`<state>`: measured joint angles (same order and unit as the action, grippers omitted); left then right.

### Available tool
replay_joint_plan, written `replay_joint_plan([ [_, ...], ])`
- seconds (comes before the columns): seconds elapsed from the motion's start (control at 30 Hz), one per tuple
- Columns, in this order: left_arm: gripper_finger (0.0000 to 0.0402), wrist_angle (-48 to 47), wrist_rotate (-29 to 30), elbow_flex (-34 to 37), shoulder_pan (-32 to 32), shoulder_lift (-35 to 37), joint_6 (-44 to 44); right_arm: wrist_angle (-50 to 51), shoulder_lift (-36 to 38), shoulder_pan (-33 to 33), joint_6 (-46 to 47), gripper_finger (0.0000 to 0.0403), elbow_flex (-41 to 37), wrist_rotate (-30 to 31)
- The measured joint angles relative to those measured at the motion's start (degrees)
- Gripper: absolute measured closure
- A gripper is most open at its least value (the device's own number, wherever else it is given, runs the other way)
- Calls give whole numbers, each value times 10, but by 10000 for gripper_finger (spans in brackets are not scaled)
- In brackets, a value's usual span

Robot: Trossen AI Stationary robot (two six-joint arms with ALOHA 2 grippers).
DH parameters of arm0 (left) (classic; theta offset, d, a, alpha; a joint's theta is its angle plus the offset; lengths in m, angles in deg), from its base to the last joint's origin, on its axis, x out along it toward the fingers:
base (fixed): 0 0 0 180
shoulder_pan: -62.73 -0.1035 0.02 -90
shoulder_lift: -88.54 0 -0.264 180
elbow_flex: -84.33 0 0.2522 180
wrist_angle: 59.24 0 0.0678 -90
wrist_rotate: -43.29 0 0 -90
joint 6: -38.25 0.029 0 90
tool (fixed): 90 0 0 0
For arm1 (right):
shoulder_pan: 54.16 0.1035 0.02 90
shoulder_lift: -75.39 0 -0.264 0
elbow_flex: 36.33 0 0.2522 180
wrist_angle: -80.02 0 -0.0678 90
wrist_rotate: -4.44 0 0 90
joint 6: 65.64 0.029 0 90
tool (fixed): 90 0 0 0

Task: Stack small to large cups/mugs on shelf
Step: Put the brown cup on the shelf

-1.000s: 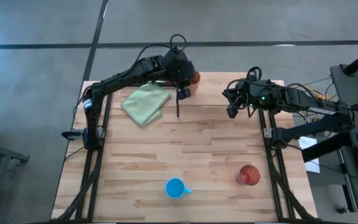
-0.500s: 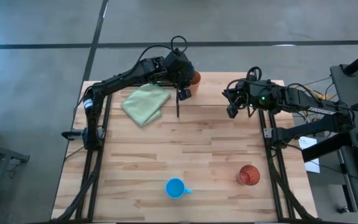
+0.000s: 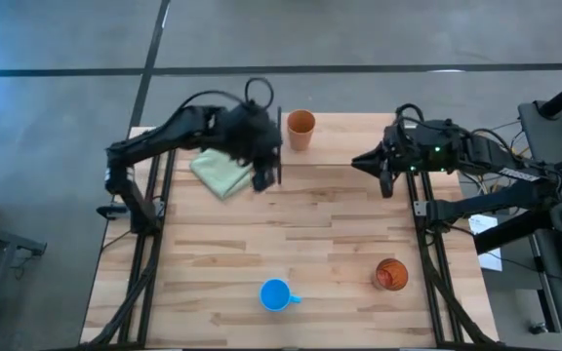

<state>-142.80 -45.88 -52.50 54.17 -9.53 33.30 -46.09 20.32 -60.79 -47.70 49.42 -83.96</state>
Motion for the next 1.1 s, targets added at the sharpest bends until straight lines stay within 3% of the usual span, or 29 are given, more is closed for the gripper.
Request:
replay_joint_plan([
  [0.17,340,-55,-13,6,82,17,-95,0,3,0,15,349,12,-7],
  [0.4,340,-85,-17,13,177,-15,-128,15,-14,-5,37,349,13,-17],
  [0.57,340,-83,-13,13,186,-32,-185,173,-34,1,64,349,30,-114],
  [0.8,340,-67,-13,12,186,-32,-202,429,-75,51,85,348,27,-158],
  [1.1,340,-65,-9,12,186,-30,-203,468,-141,134,105,348,21,-262],
])
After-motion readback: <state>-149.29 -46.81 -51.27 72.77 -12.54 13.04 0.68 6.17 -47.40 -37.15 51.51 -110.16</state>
